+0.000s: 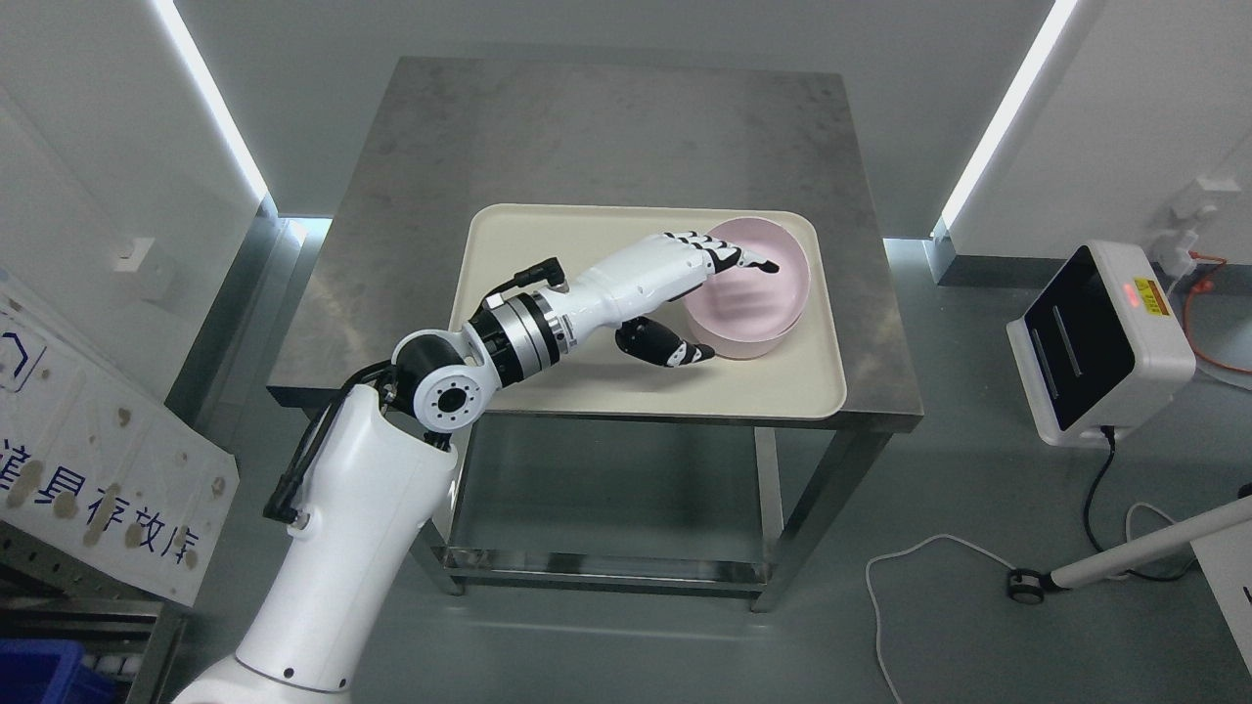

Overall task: Stack pink IKEA bowls on left shelf middle
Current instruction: 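Grip the rim of the stacked pink bowls with the left hand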

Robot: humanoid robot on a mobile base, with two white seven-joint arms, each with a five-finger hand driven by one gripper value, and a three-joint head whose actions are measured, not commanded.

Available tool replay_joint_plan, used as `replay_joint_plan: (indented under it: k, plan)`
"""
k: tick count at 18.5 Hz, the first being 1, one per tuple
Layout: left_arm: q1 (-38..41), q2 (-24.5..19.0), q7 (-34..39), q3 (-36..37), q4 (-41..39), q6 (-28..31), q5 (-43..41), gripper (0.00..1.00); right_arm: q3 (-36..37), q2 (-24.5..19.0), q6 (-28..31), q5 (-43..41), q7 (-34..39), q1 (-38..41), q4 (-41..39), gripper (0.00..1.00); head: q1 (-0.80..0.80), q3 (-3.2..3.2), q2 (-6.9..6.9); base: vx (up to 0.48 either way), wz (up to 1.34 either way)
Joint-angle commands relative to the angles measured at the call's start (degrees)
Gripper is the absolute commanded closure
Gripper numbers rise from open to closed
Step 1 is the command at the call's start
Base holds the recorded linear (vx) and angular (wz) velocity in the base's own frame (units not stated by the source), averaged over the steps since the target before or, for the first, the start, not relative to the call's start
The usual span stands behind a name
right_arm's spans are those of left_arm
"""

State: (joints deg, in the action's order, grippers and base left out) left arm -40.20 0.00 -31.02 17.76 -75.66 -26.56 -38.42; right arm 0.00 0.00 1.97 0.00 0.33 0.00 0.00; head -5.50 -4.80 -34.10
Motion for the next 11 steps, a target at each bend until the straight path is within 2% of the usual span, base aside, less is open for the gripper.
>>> replay_joint_plan:
  k: [1, 3, 8, 11]
  plan:
    - [-0.14, -1.00, 0.26, 4.30, 0.69, 0.46, -3.31, 0.21, 0.70, 1.00, -0.03, 0.00, 0.02, 1.67, -1.93, 0.00, 0.00, 0.00, 0.00, 0.000, 0.00]
    - [-0.92, -1.00, 0.17, 4.48, 0.78, 1.42, -6.66, 0.21, 0.62, 1.00, 0.05, 0.00, 0.02, 1.67, -1.93, 0.00, 0.00, 0.00, 0.00, 0.000, 0.00]
    - [-2.95, -1.00, 0.17, 6.06, 0.78, 4.24, -7.63, 0.21, 0.70, 1.00, -0.03, 0.00, 0.02, 1.67, -1.93, 0.00, 0.00, 0.00, 0.00, 0.000, 0.00]
    - [-3.13, -1.00, 0.26, 6.67, 0.69, 4.33, -9.74, 0.26, 0.62, 1.00, -0.03, 0.00, 0.02, 1.67, -1.93, 0.00, 0.00, 0.00, 0.00, 0.000, 0.00]
